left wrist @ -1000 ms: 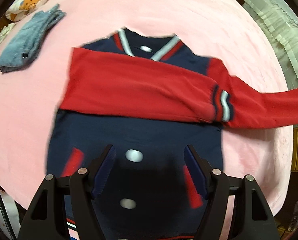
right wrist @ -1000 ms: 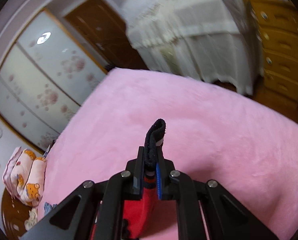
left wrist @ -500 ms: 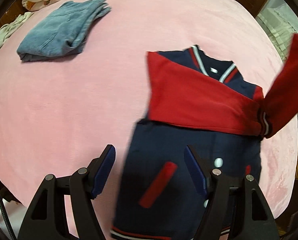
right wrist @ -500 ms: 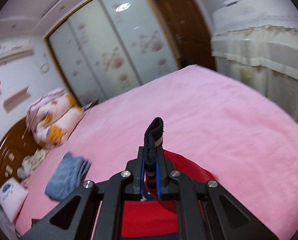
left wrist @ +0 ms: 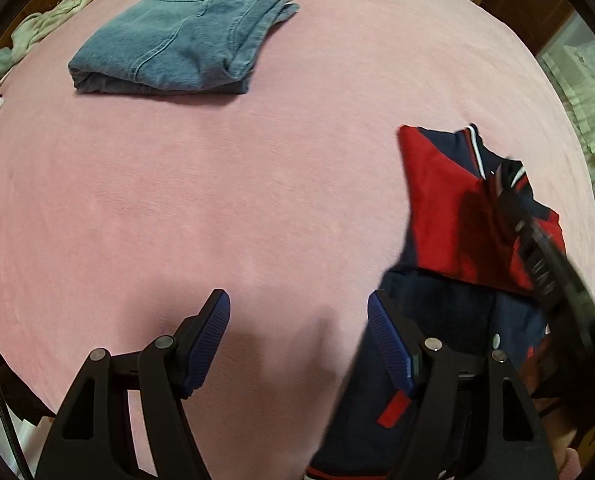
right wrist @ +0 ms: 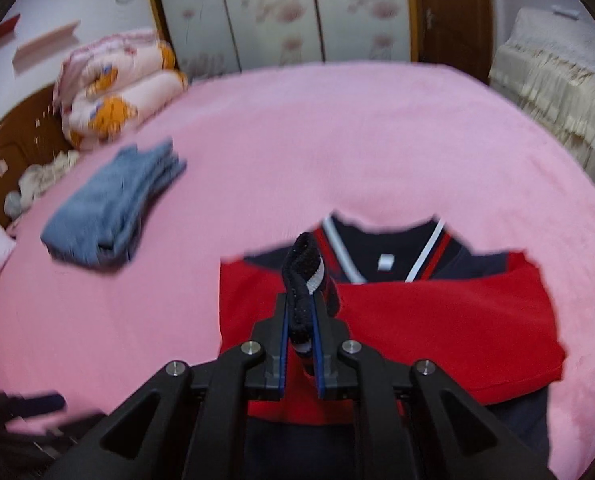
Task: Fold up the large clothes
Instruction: 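Fold the held sleeve across the jacket body with the right tool and release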
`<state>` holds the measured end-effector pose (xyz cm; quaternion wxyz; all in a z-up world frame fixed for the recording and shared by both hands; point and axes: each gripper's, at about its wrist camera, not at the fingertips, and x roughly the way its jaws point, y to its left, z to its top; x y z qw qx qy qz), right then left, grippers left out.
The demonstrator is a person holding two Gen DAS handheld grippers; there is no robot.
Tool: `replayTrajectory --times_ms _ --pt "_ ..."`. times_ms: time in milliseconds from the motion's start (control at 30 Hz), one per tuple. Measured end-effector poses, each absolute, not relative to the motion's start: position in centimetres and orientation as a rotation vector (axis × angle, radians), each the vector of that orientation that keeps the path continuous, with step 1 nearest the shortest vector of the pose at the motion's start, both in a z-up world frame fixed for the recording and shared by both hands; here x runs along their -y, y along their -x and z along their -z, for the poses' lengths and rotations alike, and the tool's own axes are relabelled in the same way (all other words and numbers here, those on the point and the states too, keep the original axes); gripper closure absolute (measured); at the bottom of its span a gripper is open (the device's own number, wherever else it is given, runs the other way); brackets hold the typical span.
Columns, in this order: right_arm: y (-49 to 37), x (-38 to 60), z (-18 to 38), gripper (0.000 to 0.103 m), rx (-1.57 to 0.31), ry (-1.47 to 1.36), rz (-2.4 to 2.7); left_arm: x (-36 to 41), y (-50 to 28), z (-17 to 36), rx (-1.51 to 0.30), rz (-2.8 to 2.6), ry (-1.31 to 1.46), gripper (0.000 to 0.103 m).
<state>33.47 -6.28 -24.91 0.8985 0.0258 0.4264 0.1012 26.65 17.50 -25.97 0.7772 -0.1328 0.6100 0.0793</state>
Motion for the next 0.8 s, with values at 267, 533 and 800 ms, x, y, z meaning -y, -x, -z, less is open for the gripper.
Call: replayTrajectory --times_ms 267,533,800 --pt "-33.6 4.9 27.8 0.085 -0.984 0.023 -0.283 -18.0 -27.8 26.9 -1.325 -0.171 0.304 0.029" --pt "-32.7 5.1 26.2 0.08 -1.039 -0.127 -0.454 -16.8 -28.9 26.1 -1.294 -0.129 0.325 0.029" --pt "-30.6 11.8 23.7 0.08 -1.001 -0.195 -0.313 -11.8 -30.8 25.8 -1.294 0.04 0.455 0.029"
